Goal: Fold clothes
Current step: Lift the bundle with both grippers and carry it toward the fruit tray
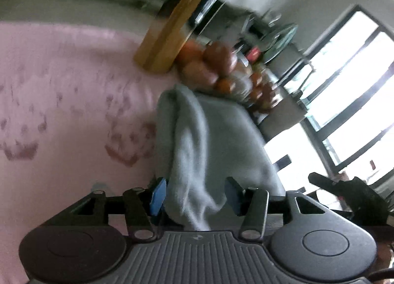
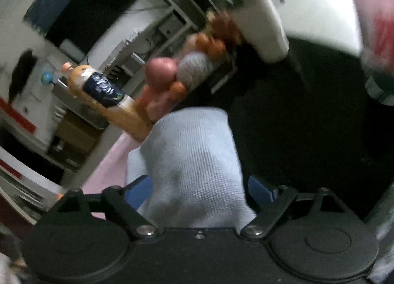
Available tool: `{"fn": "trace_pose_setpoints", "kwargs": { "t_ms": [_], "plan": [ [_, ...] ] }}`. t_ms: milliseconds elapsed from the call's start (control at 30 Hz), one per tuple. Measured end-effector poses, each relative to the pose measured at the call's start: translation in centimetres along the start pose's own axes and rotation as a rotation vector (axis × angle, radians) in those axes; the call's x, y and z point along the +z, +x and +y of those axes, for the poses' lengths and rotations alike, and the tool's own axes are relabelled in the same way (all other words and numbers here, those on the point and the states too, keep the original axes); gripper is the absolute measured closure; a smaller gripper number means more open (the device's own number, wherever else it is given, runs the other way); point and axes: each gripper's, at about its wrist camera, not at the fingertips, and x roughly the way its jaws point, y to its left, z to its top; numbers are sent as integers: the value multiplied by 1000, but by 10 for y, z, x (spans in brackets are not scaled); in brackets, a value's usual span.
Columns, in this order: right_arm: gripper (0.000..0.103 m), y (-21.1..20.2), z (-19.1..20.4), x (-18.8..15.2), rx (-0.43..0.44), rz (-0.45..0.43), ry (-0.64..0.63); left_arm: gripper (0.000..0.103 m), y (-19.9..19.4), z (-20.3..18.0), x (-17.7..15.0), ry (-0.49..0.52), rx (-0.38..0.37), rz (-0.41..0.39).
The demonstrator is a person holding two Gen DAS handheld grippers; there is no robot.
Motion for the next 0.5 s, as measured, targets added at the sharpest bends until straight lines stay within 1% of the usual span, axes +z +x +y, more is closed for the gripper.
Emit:
{"fn": "trace_pose_setpoints", "kwargs": {
  "t_ms": [67,100,133,167,200,233,267,300,333,367,400,433,467,500],
  "plan": [
    [16,-4,7,4,16,-32,-15,61,-11,-12,5,43,-1,-25],
    [18,-5,9,6,27,-46,-19,65,-7,-19,7,71,15,-25],
    [30,-4,10,8,39,-48,-13,68,3,-24,8,93,34,-9],
    [44,1,11,8,43,-39,-4,72,14,-28,8,112,53,11],
    [73,6,11,9,44,-26,4,76,26,-33,8,132,72,31],
    [86,10,9,8,38,-7,5,77,37,-33,5,154,104,48],
    [86,13,6,5,33,14,0,76,49,-33,3,177,141,65],
    [86,20,4,3,27,34,-7,80,60,-33,0,200,177,82],
    [86,27,2,2,21,54,-15,83,70,-27,-5,210,230,93],
    [86,36,-2,0,-5,82,-23,83,74,-18,-10,192,246,80],
    [95,45,-6,-3,-38,113,-32,83,73,-9,-11,152,224,65],
    [103,48,-10,-7,-83,144,-39,83,72,-3,-9,102,205,67],
    [103,51,-11,-10,-118,156,-48,83,70,-2,-7,86,203,75],
    [103,53,-10,-11,-148,162,-59,83,68,-4,-6,98,210,78]
  ]
}}
